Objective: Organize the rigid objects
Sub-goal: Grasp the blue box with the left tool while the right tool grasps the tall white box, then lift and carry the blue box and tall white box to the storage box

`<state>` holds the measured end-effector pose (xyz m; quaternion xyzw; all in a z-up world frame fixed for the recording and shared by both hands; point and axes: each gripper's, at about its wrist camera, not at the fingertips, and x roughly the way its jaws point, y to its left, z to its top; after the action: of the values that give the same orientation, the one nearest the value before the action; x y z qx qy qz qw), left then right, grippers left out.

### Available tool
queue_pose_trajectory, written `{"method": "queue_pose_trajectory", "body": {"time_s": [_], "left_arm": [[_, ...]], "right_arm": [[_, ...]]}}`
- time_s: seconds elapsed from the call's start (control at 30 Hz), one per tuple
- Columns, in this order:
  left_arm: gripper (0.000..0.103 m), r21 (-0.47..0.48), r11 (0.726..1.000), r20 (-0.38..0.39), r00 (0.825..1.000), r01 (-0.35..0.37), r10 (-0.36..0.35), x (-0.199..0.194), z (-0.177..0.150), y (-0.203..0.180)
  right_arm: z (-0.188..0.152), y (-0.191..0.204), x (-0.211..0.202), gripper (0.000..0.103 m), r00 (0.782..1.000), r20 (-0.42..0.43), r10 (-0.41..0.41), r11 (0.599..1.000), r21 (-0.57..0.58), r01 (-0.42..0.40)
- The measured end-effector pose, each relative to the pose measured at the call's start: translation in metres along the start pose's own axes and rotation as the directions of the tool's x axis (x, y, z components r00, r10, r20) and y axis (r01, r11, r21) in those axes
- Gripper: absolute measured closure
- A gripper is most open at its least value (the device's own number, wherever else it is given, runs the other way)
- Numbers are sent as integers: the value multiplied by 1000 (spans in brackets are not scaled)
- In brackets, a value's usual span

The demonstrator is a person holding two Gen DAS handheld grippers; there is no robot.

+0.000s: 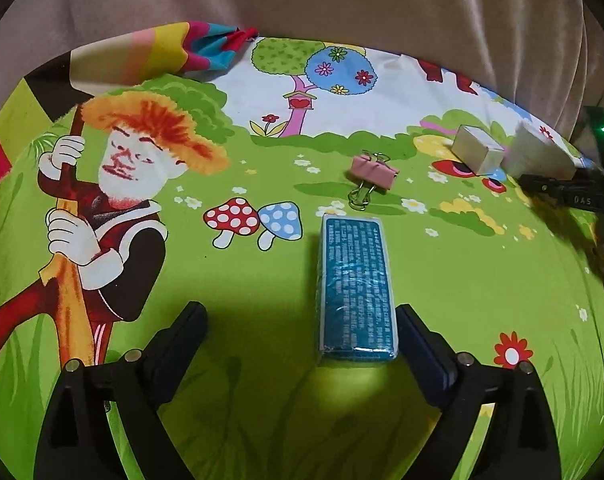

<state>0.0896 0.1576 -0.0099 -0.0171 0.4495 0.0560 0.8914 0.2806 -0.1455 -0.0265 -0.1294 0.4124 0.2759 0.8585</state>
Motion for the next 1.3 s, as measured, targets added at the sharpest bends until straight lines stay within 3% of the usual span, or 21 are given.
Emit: {"method": "queue_pose_trajectory", "body": {"time_s": [0.07,0.2,0.37,0.5,0.7,0.73,0.77,0.83,0.87,0.97,1.03,1.17,1.3], "left_arm": [[8,-1,1000,0,1000,-2,2,0,0,0],[8,-1,1000,0,1000,-1,1,1,0,0],[6,-6,1000,-1,1000,-5,5,1,0,1],[0,-11,1000,-11,1000,-24,24,4,1,2],[1,-34,999,-24,999,-33,32,11,11,-2],[4,-34,999,-20,999,-34,34,11,12,-5],[14,-24,999,-7,1000,-27,27,8,11,-10],[47,7,1000,8,1000,4,-4,1,9,-21],[70,30,999,2,1000,23,-23,-5,7,-31],[70,69,993,-19,995,99,-98,-20,-13,-59],[70,104,990,9,995,95,-96,-35,-35,-79],[70,39,984,11,984,175,-175,-63,-71,-95],[70,55,980,-5,982,191,-191,-85,-99,-111]], "right_arm": [[-17,16,-18,65,999,0,-54,998,10,54],[-70,55,-62,65,999,-1,-33,998,54,33],[-135,111,-112,64,996,23,-85,991,110,82],[-146,116,-122,64,994,20,-106,985,139,102],[-142,117,-118,63,993,16,-116,984,136,113],[-142,116,-118,63,993,16,-116,984,135,113],[-142,116,-118,64,993,16,-117,984,134,114],[-143,116,-118,64,993,16,-116,984,135,113],[-143,116,-118,64,993,16,-117,984,133,114],[-142,117,-118,64,990,15,-141,982,129,137],[-143,116,-118,64,988,13,-151,979,137,148],[-146,111,-121,64,988,7,-154,972,183,150],[-170,129,-141,63,988,7,-156,963,226,150]]}}
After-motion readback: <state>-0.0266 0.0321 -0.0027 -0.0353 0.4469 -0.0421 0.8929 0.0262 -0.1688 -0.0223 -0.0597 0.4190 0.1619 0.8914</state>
